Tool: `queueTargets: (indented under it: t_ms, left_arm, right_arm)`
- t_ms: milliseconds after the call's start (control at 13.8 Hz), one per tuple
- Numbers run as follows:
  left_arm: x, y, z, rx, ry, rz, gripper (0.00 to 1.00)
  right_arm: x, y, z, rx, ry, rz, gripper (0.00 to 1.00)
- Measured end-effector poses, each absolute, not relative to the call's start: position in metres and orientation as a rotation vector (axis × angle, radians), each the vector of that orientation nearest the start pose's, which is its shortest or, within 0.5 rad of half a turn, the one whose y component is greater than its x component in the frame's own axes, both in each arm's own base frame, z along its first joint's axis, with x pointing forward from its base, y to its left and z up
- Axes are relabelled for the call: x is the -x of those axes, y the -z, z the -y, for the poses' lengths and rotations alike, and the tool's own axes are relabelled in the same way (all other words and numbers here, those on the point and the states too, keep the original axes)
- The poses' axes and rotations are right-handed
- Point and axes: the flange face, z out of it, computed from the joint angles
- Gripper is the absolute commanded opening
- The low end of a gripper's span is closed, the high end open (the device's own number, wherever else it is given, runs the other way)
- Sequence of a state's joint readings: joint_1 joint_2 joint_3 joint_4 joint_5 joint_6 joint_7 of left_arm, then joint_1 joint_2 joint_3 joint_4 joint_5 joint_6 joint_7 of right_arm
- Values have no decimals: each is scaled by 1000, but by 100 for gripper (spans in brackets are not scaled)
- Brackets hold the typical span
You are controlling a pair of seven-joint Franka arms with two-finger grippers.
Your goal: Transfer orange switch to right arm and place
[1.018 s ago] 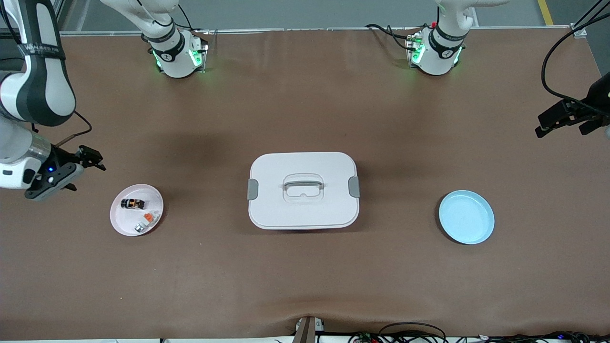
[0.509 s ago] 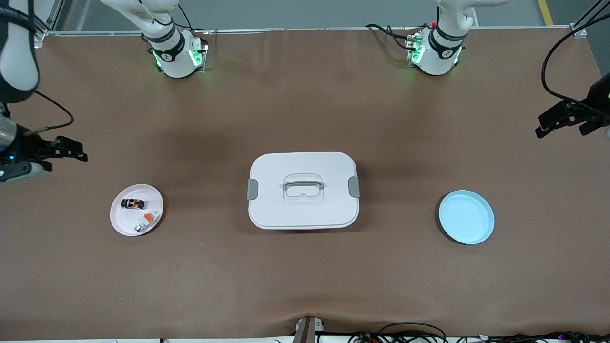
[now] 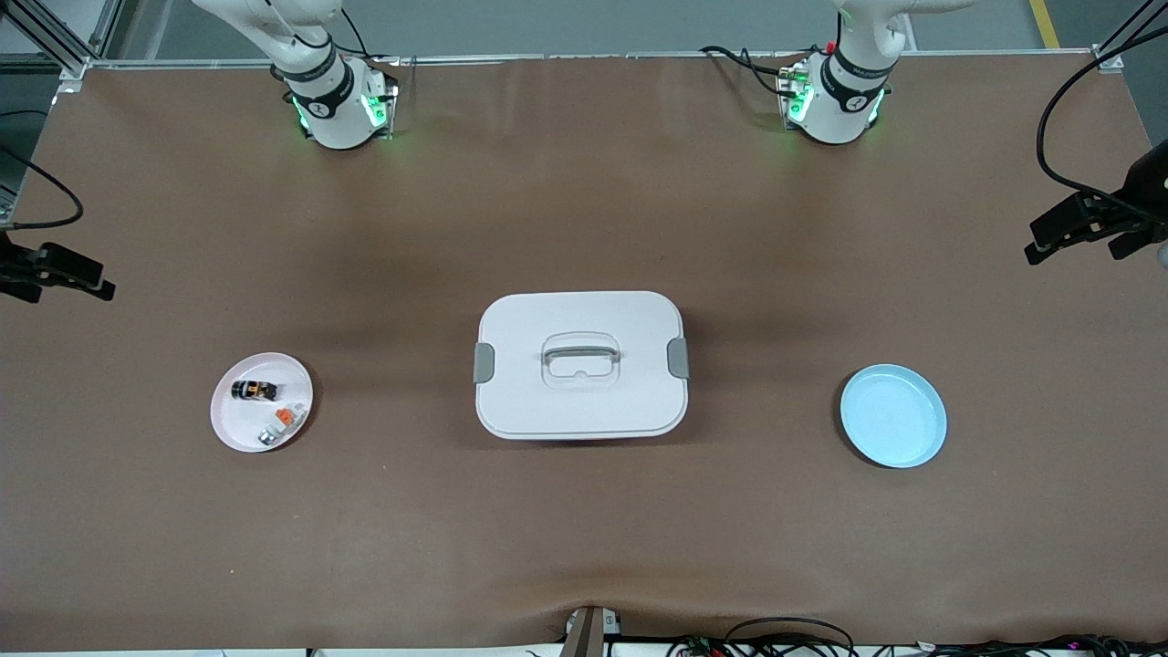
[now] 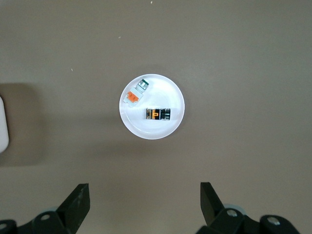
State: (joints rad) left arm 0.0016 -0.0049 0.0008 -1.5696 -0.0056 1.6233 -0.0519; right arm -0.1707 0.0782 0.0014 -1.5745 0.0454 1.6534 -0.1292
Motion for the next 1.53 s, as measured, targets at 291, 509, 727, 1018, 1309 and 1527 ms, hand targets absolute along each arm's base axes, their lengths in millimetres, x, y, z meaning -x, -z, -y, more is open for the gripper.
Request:
queueTargets:
  t_ms: [291, 509, 727, 1018, 1309, 1527]
  left_arm:
    - [-559, -633, 0, 3146, 92, 84, 100]
    - [-559, -633, 0, 3146, 92, 84, 100]
    - [-558, -633, 0, 3146, 91, 84, 100]
    - [-556, -634, -1, 3146, 85, 84, 100]
    - [-545, -648, 0, 3146, 120, 83, 100]
    - [-543, -650, 0, 3146, 113, 83, 100]
  right_arm:
    - [-567, -613, 88, 3089, -49, -76, 100]
    - [-557, -633, 78, 3090, -44, -46, 100]
    - [-545, -647, 55, 3090, -69, 18, 100]
    - [-540, -650, 58, 3088, -87, 10, 100]
    - [-535, -658, 58, 3090, -64, 11, 100]
    - [-537, -659, 58, 3093, -42, 10, 100]
